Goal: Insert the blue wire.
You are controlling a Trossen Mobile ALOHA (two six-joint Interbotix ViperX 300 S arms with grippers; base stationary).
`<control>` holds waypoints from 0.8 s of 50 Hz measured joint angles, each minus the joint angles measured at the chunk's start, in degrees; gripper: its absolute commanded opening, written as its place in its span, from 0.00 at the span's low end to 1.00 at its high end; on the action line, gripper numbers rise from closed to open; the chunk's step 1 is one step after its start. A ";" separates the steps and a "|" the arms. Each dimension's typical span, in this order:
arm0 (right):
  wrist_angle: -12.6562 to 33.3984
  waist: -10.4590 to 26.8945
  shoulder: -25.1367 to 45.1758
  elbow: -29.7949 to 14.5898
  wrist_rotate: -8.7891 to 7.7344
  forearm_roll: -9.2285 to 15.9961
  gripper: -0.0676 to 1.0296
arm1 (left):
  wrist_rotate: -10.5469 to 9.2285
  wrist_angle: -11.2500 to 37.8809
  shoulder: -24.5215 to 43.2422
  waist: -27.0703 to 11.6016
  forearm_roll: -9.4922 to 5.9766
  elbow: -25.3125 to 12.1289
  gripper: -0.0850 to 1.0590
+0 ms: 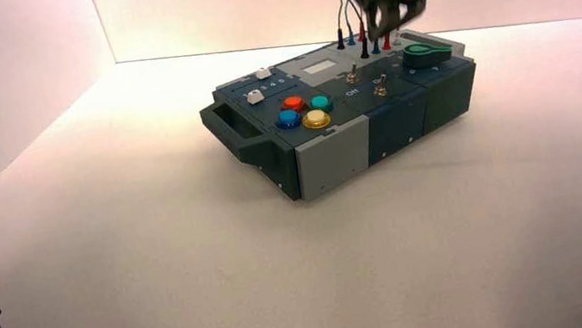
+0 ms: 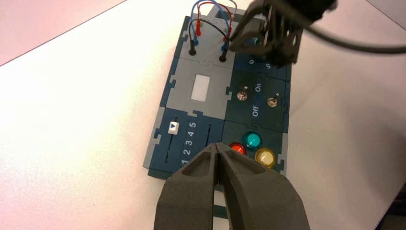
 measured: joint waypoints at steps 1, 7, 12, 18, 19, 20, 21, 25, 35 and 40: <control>0.97 0.00 -0.18 -0.35 0.00 0.00 0.26 | 0.00 0.00 0.00 0.09 0.00 -0.09 0.05; 7.29 -0.09 -1.05 -2.37 0.00 -0.88 0.26 | 0.00 0.00 0.00 0.00 0.00 -0.09 0.05; 14.94 -0.18 -2.11 -4.13 0.00 -2.02 0.26 | 0.00 0.00 -0.09 0.09 0.44 -0.09 0.05; 20.92 -0.70 -3.60 -4.92 0.26 -2.37 0.26 | 0.09 0.00 -0.09 0.09 0.53 0.00 0.05; 21.88 -0.79 -3.87 -5.10 0.53 -2.55 0.26 | 0.09 0.00 -0.09 0.09 0.53 -0.09 0.05; 22.59 -0.88 -4.13 -5.10 0.70 -2.72 0.26 | 0.18 0.00 -0.09 0.09 0.53 0.00 0.05; 22.76 -0.97 -4.22 -5.19 0.79 -2.81 0.26 | 0.18 0.00 -0.09 0.09 0.53 -0.09 0.05; 24.70 -1.32 -5.01 -5.19 1.58 -4.13 0.24 | 0.26 0.00 -0.09 0.09 0.62 -0.09 0.05; 26.37 -2.55 -6.77 -5.10 11.51 -17.49 0.26 | 0.35 0.26 1.05 0.09 0.53 -0.09 0.05; 26.63 -2.72 -7.47 -4.66 13.62 -20.74 0.32 | 0.35 0.44 1.14 0.00 0.62 -0.09 0.05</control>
